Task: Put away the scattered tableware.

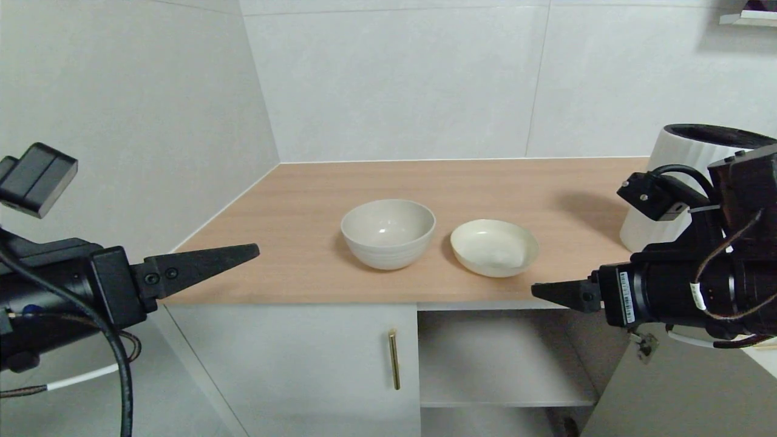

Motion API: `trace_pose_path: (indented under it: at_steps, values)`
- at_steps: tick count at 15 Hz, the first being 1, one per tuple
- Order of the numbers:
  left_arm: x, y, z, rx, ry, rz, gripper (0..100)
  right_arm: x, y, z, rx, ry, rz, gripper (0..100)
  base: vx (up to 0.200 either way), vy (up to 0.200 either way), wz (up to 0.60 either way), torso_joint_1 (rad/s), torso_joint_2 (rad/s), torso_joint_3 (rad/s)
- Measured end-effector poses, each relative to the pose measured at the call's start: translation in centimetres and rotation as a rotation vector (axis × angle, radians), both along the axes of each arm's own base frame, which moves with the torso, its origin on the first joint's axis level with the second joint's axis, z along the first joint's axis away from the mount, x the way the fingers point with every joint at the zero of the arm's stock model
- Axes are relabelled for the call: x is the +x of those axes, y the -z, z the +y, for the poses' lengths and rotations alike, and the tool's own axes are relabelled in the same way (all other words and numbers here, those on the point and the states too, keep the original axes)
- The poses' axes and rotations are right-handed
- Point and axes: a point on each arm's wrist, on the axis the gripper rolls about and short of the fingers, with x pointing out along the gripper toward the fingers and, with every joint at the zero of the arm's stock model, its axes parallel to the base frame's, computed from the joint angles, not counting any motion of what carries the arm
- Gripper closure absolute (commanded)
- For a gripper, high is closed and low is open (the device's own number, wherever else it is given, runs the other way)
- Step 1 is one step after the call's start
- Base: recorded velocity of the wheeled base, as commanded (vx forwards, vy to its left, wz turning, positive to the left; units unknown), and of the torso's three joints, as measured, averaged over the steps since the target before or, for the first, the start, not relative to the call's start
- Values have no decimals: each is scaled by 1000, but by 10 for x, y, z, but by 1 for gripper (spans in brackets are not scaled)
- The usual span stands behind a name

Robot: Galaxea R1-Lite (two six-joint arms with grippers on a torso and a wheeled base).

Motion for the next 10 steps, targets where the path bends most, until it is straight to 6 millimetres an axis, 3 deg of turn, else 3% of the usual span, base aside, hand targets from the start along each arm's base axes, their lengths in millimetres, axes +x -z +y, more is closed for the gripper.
trace_pose_path:
  at_steps: [5, 10]
  values:
    - [1, 2, -2, 13, 13, 49, 0, 3, 2, 1, -6, 1, 8, 0, 0, 0, 0, 217, -497, -279]
    - [13, -18, -8, 28, 26, 108, 0, 12, -1, 0, -18, 5, -34, 0, 0, 0, 0, 48, -104, -57]
